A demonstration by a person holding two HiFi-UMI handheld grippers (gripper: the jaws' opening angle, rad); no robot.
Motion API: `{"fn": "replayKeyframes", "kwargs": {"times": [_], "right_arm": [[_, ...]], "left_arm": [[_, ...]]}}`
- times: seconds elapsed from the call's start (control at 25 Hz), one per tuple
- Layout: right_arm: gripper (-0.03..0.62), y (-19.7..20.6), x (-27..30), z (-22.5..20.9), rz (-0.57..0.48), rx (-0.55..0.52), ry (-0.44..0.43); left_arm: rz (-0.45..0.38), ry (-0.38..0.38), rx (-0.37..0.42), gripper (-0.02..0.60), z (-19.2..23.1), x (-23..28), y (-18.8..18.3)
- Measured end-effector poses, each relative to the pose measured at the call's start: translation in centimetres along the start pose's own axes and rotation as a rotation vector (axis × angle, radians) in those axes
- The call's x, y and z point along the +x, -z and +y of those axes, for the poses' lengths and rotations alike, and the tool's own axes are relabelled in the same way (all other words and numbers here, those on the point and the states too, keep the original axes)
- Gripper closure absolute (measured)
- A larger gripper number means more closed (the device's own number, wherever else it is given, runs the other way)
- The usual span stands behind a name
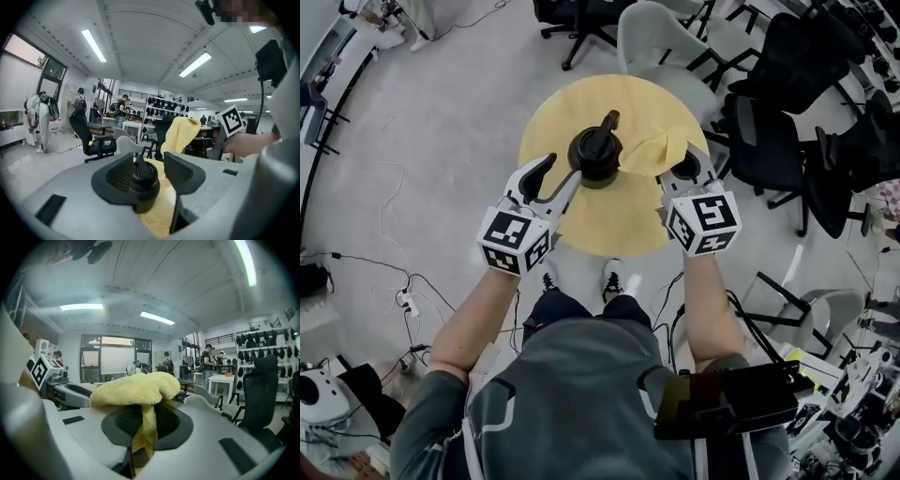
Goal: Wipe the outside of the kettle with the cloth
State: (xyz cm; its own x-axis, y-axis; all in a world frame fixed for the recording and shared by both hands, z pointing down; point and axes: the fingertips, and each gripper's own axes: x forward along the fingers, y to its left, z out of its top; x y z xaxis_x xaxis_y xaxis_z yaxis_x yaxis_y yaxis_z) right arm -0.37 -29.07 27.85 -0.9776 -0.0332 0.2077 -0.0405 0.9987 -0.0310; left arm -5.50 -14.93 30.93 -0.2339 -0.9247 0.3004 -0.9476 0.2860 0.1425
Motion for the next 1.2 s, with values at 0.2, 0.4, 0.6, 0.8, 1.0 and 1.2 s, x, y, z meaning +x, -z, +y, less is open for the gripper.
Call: {"fn": "replayKeyframes", "kwargs": {"times": [0.2, 0.4, 0.6, 0.8, 1.0, 1.2], "right_arm": [[0.531, 4.4, 3.6, -1.3, 0.028, 0.021, 0.007], [0.531, 7.9, 6.4, -1.9, 0.042, 0.018, -0.015], [0.531, 10.1, 8.4, -2.2, 0.063, 0.010, -0.053], [0.531, 11.6, 9.8, -1.6, 0.070, -0.008, -0.119], [0.531, 13.2, 11.0, -1.9, 0.072, -0.018, -0.156], [0.531, 15.3, 11.3, -2.3, 0.081, -0.016, -0.170]], "left_arm": [[0.071, 0.041, 0.035, 0.306, 0.6, 3.8, 4.6], [0.120, 0.075, 0.121, 0.262, 0.7, 6.5, 7.0], [0.130, 0.086, 0.146, 0.253, 1.2, 8.3, 8.1], [0.123, 0.121, 0.180, 0.248, 1.6, 8.7, 8.9], [0.080, 0.137, 0.152, 0.245, 1.7, 8.9, 8.9], [0.088, 0.086, 0.165, 0.219, 1.6, 9.3, 9.4]]}}
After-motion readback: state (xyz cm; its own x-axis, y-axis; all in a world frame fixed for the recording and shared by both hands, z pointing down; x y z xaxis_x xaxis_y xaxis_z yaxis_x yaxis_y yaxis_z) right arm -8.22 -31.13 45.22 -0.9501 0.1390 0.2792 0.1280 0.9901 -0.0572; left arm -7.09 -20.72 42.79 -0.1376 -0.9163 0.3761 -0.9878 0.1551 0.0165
